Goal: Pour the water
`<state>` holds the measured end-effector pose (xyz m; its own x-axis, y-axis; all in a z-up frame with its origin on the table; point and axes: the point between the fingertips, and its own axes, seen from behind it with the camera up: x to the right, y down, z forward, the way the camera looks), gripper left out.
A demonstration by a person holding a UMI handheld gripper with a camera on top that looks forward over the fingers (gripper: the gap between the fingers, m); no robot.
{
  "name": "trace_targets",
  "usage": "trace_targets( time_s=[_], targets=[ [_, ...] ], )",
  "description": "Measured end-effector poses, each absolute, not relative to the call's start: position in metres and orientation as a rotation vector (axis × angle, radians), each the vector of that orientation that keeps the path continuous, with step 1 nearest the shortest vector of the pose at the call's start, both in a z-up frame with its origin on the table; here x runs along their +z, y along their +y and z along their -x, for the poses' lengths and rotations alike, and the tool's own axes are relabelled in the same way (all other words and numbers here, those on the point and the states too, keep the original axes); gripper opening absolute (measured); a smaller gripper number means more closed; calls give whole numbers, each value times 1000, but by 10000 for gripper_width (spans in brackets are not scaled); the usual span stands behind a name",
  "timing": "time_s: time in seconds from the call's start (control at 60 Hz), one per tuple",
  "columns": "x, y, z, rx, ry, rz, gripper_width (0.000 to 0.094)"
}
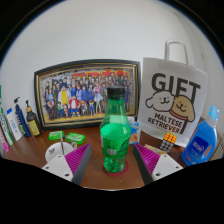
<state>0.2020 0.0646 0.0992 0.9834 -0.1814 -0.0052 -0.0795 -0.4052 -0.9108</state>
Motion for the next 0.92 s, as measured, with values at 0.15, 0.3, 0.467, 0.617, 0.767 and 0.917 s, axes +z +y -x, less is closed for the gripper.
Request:
trace_targets(
  time_s=[0.15,0.3,0.467,0.617,0.767,0.917],
  targets=[
    [123,17,-170,-134,181,2056,854],
    [155,-53,-122,-148,170,2134,850],
    [193,-130,-64,-158,138,2163,855],
    [217,-179,-19,-147,95,2162,854],
    [229,-207,8,-155,62,2160,855],
    [243,-219,18,-145,69,2125,852]
  ],
)
